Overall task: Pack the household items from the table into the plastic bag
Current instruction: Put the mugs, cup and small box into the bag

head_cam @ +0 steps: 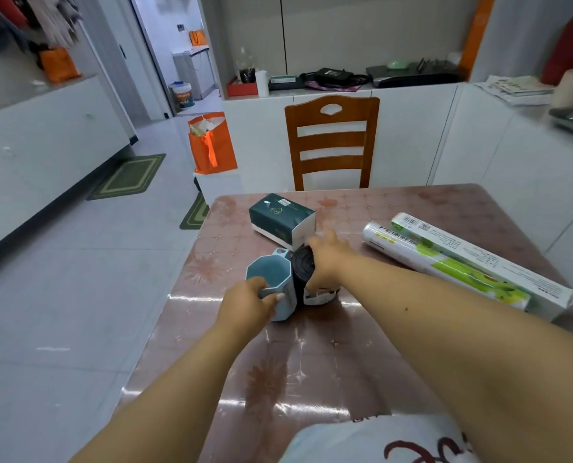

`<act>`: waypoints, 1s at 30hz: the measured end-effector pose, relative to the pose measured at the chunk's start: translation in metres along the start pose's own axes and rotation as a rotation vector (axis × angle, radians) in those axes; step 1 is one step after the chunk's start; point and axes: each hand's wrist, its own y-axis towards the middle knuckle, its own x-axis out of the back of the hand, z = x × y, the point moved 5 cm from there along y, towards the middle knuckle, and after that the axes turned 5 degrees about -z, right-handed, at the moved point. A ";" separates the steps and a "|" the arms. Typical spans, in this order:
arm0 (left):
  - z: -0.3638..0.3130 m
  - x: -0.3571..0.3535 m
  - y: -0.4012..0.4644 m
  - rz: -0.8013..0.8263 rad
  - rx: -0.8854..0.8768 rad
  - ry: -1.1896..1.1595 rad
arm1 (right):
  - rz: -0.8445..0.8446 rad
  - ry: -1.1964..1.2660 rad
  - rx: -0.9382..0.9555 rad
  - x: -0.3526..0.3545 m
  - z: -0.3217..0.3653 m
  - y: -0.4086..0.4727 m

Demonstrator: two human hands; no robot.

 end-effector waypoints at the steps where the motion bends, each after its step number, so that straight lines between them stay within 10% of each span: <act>1: -0.004 0.001 -0.005 0.009 -0.005 -0.017 | 0.046 -0.034 -0.021 0.000 -0.004 -0.004; 21: -0.251 0.217 -0.222 -0.059 -0.296 -0.229 | -0.182 0.572 -0.127 0.243 -0.010 -0.328; 30: -0.266 0.234 -0.316 -0.121 -0.405 -0.158 | -0.025 -0.107 -0.138 0.185 -0.007 -0.389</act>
